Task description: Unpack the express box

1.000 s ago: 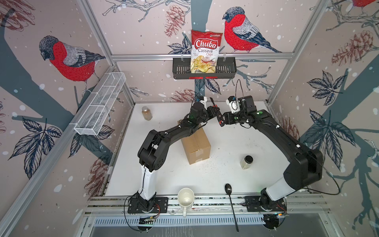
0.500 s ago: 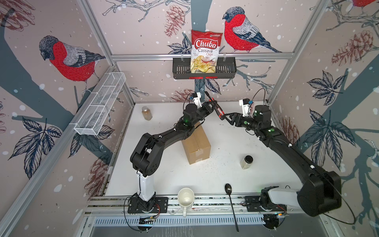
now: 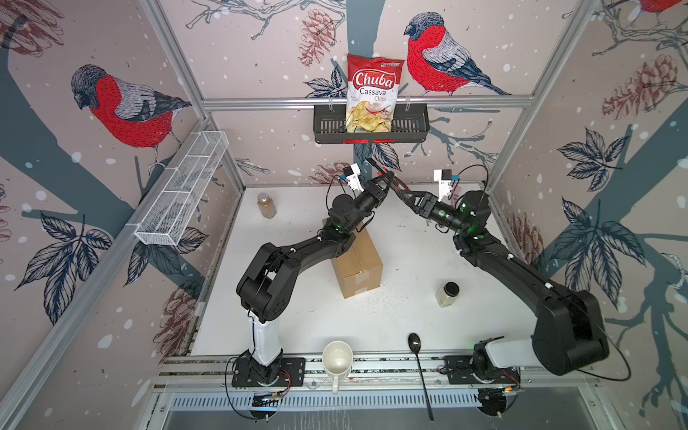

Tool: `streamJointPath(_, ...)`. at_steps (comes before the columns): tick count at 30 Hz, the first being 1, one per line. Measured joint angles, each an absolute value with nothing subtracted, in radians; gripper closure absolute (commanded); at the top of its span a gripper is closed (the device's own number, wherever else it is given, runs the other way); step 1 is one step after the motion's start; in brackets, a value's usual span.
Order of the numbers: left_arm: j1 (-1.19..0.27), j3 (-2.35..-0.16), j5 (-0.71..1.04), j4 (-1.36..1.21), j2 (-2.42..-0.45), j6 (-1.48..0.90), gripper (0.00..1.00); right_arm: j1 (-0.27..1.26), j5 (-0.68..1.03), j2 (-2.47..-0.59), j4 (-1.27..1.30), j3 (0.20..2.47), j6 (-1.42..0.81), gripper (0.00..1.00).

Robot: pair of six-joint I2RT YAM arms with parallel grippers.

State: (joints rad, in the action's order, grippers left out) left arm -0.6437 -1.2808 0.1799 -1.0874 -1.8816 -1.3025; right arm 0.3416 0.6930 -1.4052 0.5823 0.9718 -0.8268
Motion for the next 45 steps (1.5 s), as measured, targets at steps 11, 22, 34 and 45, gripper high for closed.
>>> streamJointPath(11, -0.712, -1.209, 0.018, -1.237, -1.893, -1.340, 1.00, 0.374, 0.714, -1.440, 0.598, 1.008, -0.836, 0.44)
streamJointPath(22, -0.749, -1.196, -0.088, -1.300, -1.903, -1.354, 1.00, 0.376, 0.715, -1.440, 0.601, 1.014, -0.840, 0.62)
streamJointPath(34, -0.761, -1.198, -0.132, -1.326, -1.915, -1.360, 1.00, 0.379, 0.717, -1.436, 0.601, 1.015, -0.846, 0.59)
streamJointPath(45, -0.758, -1.203, -0.128, -1.328, -1.900, -1.353, 1.00, 0.391, 0.716, -1.432, 0.628, 1.015, -0.862, 0.56)
